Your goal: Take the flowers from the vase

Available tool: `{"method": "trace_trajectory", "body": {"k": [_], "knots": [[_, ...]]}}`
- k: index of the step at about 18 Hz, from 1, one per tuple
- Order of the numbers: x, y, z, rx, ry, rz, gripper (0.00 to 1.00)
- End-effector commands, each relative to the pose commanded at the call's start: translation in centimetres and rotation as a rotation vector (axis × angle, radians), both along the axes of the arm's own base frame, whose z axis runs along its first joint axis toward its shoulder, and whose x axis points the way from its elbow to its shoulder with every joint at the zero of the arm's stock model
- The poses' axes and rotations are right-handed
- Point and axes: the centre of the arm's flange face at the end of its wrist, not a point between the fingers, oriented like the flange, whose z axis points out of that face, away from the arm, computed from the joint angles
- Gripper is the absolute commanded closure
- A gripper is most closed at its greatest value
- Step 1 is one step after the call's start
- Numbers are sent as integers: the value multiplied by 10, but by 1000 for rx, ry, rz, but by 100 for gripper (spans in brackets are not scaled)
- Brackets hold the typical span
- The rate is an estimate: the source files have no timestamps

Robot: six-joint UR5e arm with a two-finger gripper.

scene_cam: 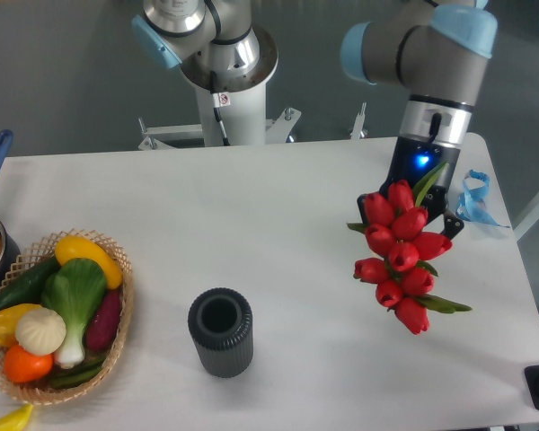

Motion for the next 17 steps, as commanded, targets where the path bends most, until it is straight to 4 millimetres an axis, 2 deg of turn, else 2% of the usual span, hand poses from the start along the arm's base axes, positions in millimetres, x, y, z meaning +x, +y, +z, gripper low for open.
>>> {"method": "trace_trajectory", "body": {"k": [3,7,10,11,17], "knots": [[8,5,-13,-83,5,24,100],[6,7,-14,-156,36,45,100],[24,31,-14,-294,129,14,100],[30,41,-21,-337,145,-7,100],[40,62,-47,-486,148,-22,100]]}}
